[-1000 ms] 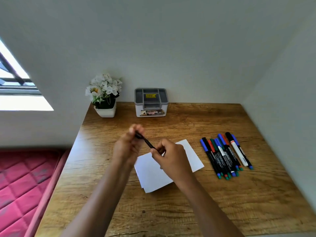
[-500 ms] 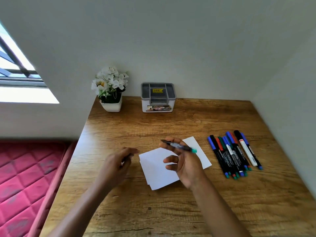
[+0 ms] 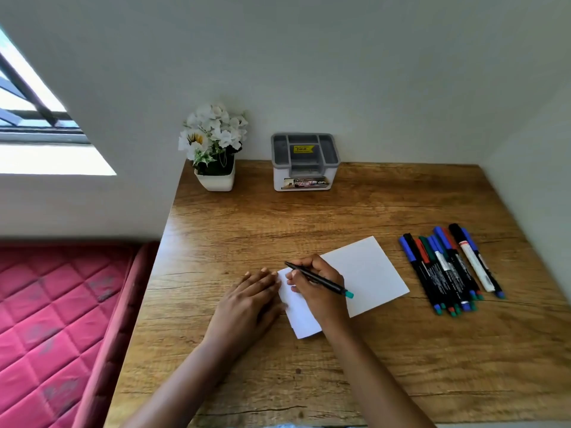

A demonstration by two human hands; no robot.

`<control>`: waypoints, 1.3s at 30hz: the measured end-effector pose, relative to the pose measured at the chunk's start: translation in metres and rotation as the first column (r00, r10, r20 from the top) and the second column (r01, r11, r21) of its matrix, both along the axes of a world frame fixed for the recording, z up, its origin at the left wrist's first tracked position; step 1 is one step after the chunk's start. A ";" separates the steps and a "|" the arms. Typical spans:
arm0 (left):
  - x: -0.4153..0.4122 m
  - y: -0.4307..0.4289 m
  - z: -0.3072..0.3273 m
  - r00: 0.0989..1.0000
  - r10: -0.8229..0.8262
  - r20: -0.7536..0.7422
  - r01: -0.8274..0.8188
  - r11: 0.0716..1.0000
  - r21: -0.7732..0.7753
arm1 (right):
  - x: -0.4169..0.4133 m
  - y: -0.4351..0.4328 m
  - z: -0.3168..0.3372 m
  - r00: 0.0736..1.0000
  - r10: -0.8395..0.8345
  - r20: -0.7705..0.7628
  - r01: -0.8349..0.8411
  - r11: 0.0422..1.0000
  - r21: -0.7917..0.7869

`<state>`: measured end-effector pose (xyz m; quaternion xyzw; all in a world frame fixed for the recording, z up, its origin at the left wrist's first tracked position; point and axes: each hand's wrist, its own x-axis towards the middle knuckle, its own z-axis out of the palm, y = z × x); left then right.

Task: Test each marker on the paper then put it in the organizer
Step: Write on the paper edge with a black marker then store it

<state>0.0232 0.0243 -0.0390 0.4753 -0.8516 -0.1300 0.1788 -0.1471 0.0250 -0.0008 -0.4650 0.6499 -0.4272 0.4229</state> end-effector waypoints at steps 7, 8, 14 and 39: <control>-0.001 -0.002 0.000 0.999 0.047 -0.021 -0.047 0.999 -0.008 | 0.007 -0.007 -0.009 0.973 0.070 -0.220 -0.092 0.992 -0.092; -0.001 -0.003 -0.001 0.998 0.058 -0.028 -0.058 0.998 -0.005 | 0.008 -0.009 -0.010 0.976 0.077 -0.202 -0.094 0.993 -0.075; -0.002 -0.002 -0.003 0.997 0.068 -0.033 -0.067 0.998 0.008 | 0.007 -0.009 -0.018 0.987 0.086 -0.136 -0.095 0.993 -0.064; -0.001 -0.002 -0.006 0.996 0.072 -0.049 -0.071 0.997 0.013 | 0.009 -0.008 -0.023 0.978 0.098 -0.184 -0.121 0.986 -0.116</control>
